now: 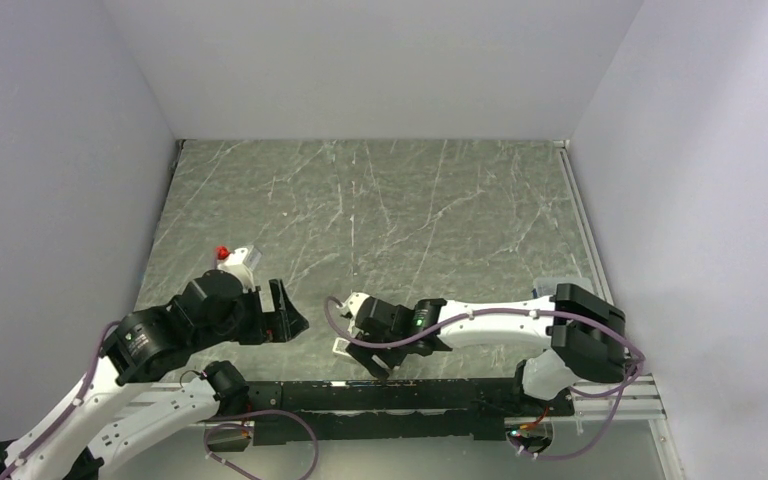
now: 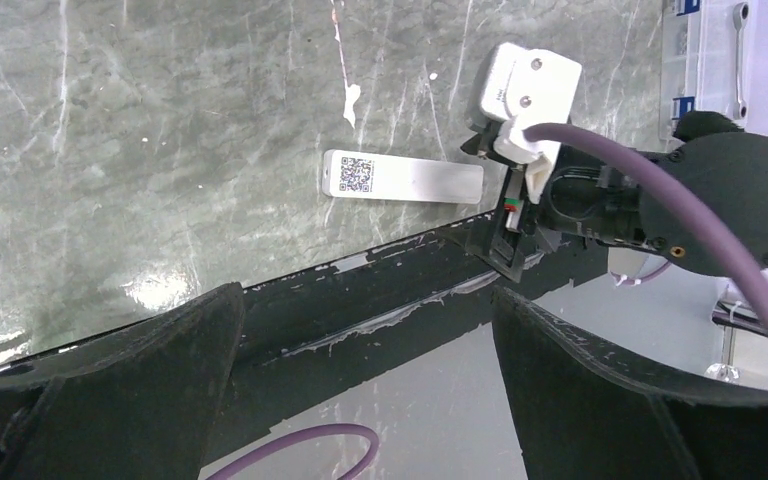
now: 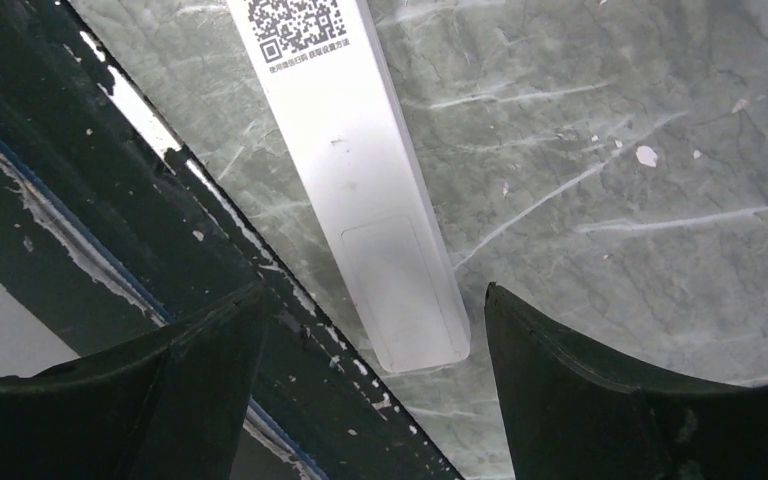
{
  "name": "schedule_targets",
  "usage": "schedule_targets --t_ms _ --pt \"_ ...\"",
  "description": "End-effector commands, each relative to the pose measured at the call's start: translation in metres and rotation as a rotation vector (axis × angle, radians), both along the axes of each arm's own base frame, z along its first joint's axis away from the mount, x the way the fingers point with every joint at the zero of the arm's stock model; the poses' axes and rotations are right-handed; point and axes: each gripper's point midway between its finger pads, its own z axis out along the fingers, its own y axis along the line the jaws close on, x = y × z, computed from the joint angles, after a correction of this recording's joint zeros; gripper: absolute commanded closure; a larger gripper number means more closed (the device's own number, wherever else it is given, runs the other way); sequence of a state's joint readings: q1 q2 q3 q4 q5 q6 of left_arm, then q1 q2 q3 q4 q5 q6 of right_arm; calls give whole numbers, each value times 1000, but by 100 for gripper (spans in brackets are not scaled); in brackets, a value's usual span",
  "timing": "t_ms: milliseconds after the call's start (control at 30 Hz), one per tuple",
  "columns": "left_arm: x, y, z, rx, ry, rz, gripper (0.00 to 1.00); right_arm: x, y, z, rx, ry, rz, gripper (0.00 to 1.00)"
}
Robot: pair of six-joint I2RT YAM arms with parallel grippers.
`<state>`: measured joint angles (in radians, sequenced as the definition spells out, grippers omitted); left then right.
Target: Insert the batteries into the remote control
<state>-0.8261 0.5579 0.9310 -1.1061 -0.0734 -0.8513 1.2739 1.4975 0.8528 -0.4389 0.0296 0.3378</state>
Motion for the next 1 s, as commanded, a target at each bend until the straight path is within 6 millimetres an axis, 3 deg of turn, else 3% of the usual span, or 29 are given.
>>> schedule_targets --t_ms 0,767,867,967 --pt "-1 6 12 -8 -19 16 1 8 14 5 14 -29 26 19" --pt "-4 8 7 -20 -13 23 1 12 4 -16 -88 -23 -21 52" --pt "-5 8 6 -20 -10 23 1 11 5 -17 -86 -17 -19 59" --pt "-5 6 5 -28 -9 22 1 10 7 -14 -74 -17 -20 73"
